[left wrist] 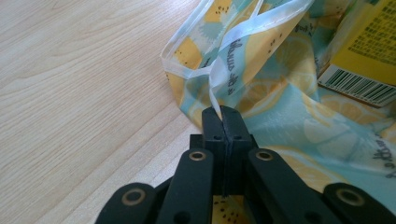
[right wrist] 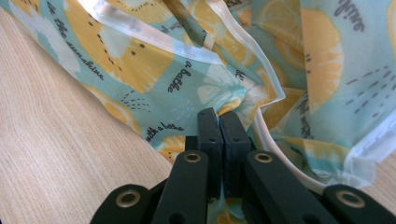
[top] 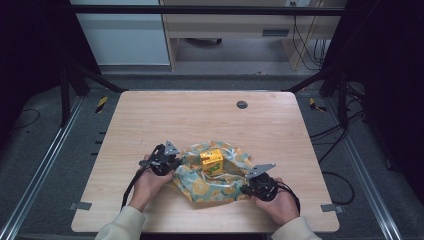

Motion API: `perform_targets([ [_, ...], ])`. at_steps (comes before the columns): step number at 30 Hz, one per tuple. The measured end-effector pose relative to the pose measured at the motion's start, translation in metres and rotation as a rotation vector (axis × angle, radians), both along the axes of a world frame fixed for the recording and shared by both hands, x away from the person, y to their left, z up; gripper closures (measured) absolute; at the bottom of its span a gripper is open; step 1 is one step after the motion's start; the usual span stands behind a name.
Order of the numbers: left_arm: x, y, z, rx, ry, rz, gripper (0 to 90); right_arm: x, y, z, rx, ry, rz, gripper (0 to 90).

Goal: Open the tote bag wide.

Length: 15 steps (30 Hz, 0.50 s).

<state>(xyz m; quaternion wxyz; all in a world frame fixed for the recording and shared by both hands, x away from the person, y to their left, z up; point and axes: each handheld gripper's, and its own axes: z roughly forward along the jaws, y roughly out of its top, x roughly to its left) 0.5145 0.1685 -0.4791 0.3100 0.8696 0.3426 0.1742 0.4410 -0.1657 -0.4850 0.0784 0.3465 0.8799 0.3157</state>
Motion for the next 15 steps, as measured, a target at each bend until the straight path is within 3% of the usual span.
perform_targets([
  [15, 0.0002, 0.003, -0.0029, 0.002, 0.01, 0.0, 89.0, 0.0002, -0.0004, -0.0003, -0.003, -0.003, -0.008, 86.3],
])
